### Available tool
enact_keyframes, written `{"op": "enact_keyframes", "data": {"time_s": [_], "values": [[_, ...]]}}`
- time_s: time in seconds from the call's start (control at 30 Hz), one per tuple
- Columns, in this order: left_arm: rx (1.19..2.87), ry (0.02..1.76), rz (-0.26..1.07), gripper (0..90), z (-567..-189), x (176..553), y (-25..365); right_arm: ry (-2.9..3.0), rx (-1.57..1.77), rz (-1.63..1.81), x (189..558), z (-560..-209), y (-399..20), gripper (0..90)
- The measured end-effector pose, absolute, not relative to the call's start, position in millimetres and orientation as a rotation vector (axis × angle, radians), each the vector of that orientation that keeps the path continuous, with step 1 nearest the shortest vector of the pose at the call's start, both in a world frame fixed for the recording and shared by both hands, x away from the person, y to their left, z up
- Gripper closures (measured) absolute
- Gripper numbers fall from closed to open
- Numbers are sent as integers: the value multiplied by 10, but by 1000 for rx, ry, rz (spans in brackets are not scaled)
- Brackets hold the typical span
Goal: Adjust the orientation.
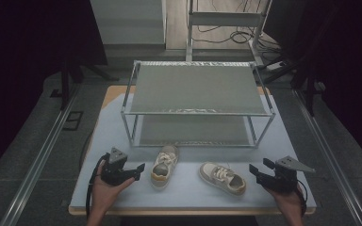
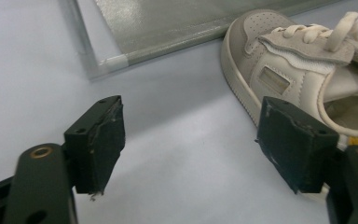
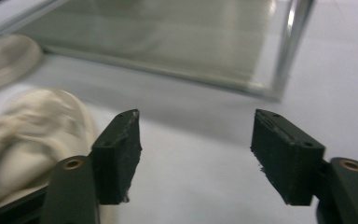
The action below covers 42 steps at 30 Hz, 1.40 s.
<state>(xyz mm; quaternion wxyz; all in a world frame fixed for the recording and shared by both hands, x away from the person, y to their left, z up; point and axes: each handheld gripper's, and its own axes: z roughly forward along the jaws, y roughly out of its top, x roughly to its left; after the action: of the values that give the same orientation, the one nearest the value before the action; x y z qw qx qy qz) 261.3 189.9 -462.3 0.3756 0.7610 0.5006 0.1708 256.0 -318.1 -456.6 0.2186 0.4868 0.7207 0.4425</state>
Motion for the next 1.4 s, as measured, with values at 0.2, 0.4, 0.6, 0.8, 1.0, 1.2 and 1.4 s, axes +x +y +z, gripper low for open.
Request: {"op": "enact_keyframes", "data": {"time_s": [0.2,0.4,0.6,0.8,1.0,1.2,1.4], "values": [[1940,1288,428,273,-4585,2564,1913,2053,1192,1329,2412,-4334,-2883,473],[1944,1297,407,273,-4584,2544,1918,2196,1060,1414,2338,-4222,-2444,713],[1954,1283,387,272,-4561,2530,1901,2359,936,1414,2378,-4263,-1839,884],[1974,1271,364,272,-4592,2542,1883,2483,883,1352,2438,-4449,-1262,895],[1965,1274,367,272,-4583,2534,1907,2547,879,1230,2478,-4665,-956,895],[1967,1278,363,272,-4594,2536,1909,2556,867,1202,2494,-4779,-794,895],[1970,1277,355,272,-4610,2542,1904,2564,860,1218,2505,-4824,-689,894]]}}
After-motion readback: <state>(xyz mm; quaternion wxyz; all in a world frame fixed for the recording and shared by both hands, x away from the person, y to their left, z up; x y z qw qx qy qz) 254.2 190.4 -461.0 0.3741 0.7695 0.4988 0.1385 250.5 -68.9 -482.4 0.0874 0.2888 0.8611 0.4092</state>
